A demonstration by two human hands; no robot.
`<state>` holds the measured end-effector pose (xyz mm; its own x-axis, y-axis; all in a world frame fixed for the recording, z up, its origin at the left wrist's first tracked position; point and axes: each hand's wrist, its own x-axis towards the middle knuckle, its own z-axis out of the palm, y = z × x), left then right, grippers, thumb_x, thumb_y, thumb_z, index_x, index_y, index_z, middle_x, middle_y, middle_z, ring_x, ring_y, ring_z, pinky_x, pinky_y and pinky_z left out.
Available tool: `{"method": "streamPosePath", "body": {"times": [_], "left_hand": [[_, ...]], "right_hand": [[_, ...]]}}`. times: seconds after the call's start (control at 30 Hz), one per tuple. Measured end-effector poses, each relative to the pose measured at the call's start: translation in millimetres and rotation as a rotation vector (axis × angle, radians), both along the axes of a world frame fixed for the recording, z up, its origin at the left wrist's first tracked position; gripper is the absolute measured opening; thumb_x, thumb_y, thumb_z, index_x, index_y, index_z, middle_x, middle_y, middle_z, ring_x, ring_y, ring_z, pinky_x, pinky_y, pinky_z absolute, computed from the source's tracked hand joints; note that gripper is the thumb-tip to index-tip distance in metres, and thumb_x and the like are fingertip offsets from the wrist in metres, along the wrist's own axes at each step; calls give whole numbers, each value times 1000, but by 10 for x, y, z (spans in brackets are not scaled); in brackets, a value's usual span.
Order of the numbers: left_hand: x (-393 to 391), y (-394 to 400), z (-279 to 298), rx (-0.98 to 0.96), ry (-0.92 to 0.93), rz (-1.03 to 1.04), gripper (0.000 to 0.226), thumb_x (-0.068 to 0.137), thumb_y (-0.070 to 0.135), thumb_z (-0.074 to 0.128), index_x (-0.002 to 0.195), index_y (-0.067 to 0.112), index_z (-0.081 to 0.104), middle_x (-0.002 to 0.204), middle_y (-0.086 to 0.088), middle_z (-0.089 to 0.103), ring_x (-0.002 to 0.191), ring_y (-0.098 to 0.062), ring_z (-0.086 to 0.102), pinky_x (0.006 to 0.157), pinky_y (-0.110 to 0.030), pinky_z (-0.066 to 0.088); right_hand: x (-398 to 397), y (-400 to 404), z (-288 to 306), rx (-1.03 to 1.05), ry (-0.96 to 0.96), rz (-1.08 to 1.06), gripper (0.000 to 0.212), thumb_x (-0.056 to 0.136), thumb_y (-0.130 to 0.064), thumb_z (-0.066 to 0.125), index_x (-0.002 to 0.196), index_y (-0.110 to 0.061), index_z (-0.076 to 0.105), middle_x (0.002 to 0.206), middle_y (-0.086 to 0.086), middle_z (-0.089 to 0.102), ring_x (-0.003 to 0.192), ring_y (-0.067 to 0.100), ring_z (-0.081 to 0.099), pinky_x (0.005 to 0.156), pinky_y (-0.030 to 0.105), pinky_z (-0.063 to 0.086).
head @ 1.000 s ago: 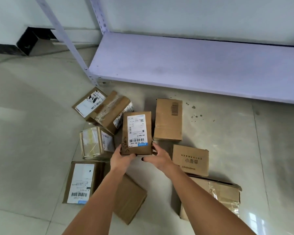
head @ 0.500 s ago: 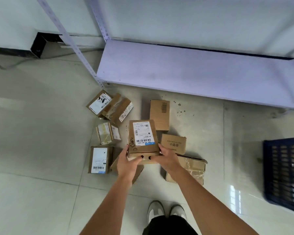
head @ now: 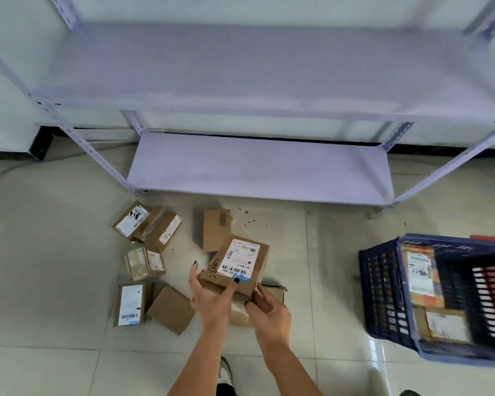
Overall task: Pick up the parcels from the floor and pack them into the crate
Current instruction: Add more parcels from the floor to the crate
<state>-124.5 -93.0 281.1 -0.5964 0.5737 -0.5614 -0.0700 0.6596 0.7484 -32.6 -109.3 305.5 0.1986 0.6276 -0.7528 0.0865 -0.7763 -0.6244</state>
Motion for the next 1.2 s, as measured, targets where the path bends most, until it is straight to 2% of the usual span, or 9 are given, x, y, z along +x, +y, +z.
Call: {"method": "streamPosePath", "body": {"times": [0.17, 0.3, 0.4, 0.57, 0.67, 0.77, 0.87, 0.97, 1.2], "left_hand": [[925, 58, 89, 10, -102, -31, 89, 55, 4, 84, 121, 45, 41, 129, -2, 52, 124, -24, 46, 103, -48, 42], [1809, 80, 256, 52, -218, -135, 80, 56, -5, 81, 113, 41, 51, 121, 2, 60, 114, -23, 56, 99, -50, 45], [2465, 55, 388, 72, -286, -265, 73, 59, -10, 78, 104, 42, 55, 116, 2, 64, 111, -23, 58, 96, -51, 48], [3464, 76, 475, 93, -396, -398, 67, 63, -17, 70, 107, 32, 56, 116, 4, 63, 113, -19, 56, 81, -39, 53], [3959, 49, 448, 66, -441, -392, 62, 66, -16, 69, 108, 27, 56, 113, 6, 63, 110, -17, 57, 78, -39, 55], [4437, -49, 298, 21, -495, -340, 64, 67, -15, 70, 117, 21, 54, 114, 1, 63, 110, -23, 58, 88, -49, 53], [4894, -159, 121, 0, -483, -284, 67, 64, -13, 73, 118, 22, 53, 112, -3, 64, 107, -22, 59, 88, -46, 53], [5255, -203, -24, -9, -415, -301, 74, 62, -4, 79, 121, 30, 50, 119, 1, 57, 112, -16, 54, 80, -28, 53], [5819, -184, -363, -54, -174, -486, 88, 51, 12, 87, 123, 35, 42, 123, 5, 51, 118, -16, 50, 96, -42, 51]], "right_hand": [[1215, 159, 26, 7, 57, -139, 39, 81, -14, 68, 119, -20, 59, 90, 1, 71, 79, 10, 64, 70, 19, 50], [2507, 393, -40, -20, 118, -138, 67, 82, -28, 69, 141, -24, 36, 113, 0, 59, 103, 19, 54, 100, 42, 45], [3496, 544, 10, -71, 191, -164, 74, 84, -29, 67, 145, -32, 25, 133, 3, 48, 111, 21, 46, 95, 45, 43], [4781, 382, 51, -219, 353, -225, 49, 84, -33, 65, 127, -28, 42, 120, 8, 54, 118, 30, 50, 84, 46, 48], [5163, 191, -46, -183, 381, -391, 42, 84, -25, 65, 120, -23, 43, 101, 7, 58, 98, 27, 56, 78, 41, 50], [5373, 81, -151, -113, 367, -545, 55, 86, -18, 63, 134, -27, 38, 98, 5, 63, 86, 22, 59, 72, 36, 49], [5435, -7, -274, -126, 366, -502, 70, 86, -19, 62, 143, -39, 26, 115, 5, 64, 97, 25, 61, 76, 40, 52], [5515, -76, -389, -142, 337, -454, 81, 83, -21, 66, 143, -47, 18, 129, 2, 58, 109, 27, 61, 84, 45, 55], [6039, -67, -686, -20, 252, -339, 89, 77, -5, 71, 144, -38, 23, 135, 4, 55, 119, 28, 56, 95, 47, 51]]}}
